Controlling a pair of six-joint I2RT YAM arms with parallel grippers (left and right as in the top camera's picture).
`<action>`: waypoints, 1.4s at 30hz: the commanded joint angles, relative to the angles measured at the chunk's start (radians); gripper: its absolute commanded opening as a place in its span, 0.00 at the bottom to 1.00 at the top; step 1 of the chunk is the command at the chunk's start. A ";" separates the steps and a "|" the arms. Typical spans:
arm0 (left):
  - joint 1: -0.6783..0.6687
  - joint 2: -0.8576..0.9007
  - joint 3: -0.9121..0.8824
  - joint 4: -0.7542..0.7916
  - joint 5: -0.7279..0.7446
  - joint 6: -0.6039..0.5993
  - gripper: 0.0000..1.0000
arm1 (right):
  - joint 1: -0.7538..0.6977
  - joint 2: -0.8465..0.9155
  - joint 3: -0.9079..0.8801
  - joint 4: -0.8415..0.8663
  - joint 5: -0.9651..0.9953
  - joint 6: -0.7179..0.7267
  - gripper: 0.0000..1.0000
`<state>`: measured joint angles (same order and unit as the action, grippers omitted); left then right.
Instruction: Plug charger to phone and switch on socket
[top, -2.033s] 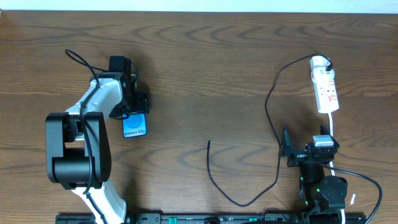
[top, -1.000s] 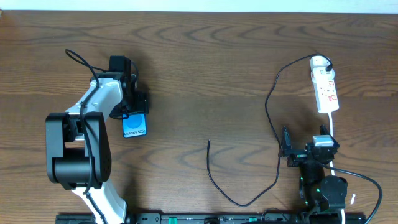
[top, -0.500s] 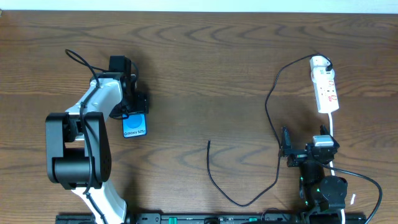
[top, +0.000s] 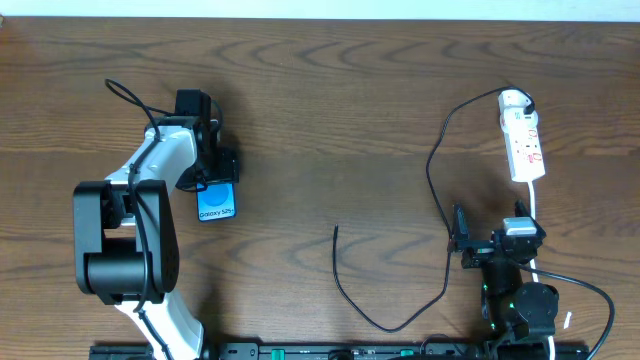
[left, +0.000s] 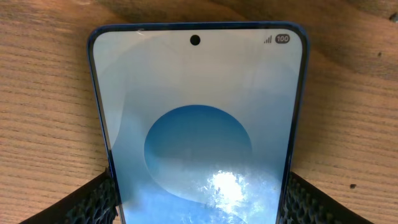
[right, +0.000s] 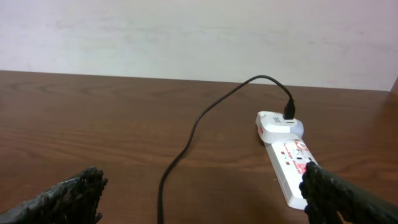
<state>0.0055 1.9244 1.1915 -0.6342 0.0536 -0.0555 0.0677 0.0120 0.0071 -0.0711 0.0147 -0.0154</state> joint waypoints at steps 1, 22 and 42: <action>0.003 -0.006 -0.014 0.004 -0.013 -0.002 0.20 | 0.002 -0.006 -0.002 -0.004 -0.006 -0.004 0.99; 0.003 -0.114 -0.011 0.000 -0.013 -0.002 0.08 | 0.002 -0.006 -0.002 -0.004 -0.006 -0.004 0.99; 0.003 -0.122 -0.011 -0.011 -0.013 -0.002 0.07 | 0.002 -0.006 -0.002 -0.004 -0.006 -0.004 0.99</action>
<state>0.0055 1.8320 1.1873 -0.6434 0.0525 -0.0555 0.0677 0.0120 0.0071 -0.0711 0.0147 -0.0154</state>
